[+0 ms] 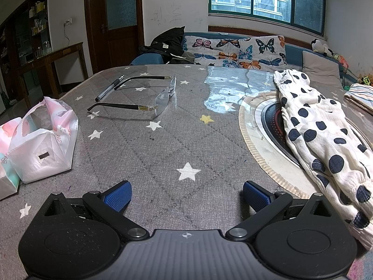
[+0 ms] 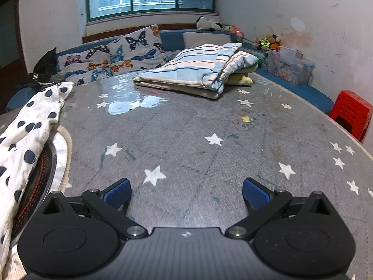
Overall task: Fold clothes
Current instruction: 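Move both tools toward the white polka-dot pants on the table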
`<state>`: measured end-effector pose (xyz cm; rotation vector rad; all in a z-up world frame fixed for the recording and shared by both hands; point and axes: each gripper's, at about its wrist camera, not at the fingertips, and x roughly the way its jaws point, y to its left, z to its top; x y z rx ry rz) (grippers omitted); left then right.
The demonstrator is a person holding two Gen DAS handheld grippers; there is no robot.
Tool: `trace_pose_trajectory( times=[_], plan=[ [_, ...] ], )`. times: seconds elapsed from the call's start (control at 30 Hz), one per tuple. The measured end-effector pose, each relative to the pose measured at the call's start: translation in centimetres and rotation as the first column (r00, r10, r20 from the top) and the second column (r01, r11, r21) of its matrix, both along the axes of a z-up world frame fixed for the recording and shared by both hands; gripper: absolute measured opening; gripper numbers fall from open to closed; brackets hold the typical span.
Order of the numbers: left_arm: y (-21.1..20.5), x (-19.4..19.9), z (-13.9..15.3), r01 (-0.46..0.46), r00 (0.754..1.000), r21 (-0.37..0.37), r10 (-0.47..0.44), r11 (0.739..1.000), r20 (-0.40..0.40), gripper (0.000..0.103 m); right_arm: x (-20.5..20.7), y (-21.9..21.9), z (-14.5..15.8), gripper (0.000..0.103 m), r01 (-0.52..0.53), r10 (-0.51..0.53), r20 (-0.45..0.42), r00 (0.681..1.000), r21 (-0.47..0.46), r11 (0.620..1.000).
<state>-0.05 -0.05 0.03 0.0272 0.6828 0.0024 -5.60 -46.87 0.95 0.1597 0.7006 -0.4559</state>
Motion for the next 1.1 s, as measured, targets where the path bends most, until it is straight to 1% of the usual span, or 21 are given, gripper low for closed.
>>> trace_pose_trajectory(
  times=[0.2,0.27,0.4,0.53,0.7,0.93,1.1],
  plan=[
    [-0.9,-0.9,0.6,0.000,1.000,0.010,0.000,1.000,0.006,0.103,-1.5,1.3,0.3,0.103,-0.075,0.075,0.035,0.997,-0.002,0.997],
    [-1.2,-1.2,0.8,0.000,1.000,0.013,0.000,1.000,0.008,0.103,-2.4,1.8,0.5,0.103,-0.118,0.117,0.041,0.992,0.007,0.993],
    [-1.7,-1.7,1.2,-0.001,1.000,0.019,0.000,1.000,0.012,0.103,-3.6,3.3,1.3,0.103,-0.169,0.170,0.048,0.984,-0.011,0.985],
    [-2.4,-2.4,1.7,0.002,1.000,0.023,-0.003,1.000,0.014,0.103,-4.9,4.0,2.0,0.103,-0.209,0.208,0.069,0.976,0.012,0.978],
    [-4.4,-4.2,2.5,0.036,0.999,0.005,-0.036,0.999,0.003,0.103,-6.3,5.2,2.7,0.103,-0.263,0.259,0.092,0.961,0.034,0.964],
    [-6.6,-6.1,2.7,0.062,0.998,-0.029,-0.063,0.998,-0.005,0.103,-7.9,7.4,3.4,0.103,-0.343,0.341,0.094,0.935,0.013,0.939],
    [-7.7,-6.9,2.5,0.086,0.996,-0.031,-0.087,0.996,-0.015,0.103,-8.7,8.5,3.6,0.103,-0.387,0.384,0.097,0.918,0.013,0.922]
  ],
)
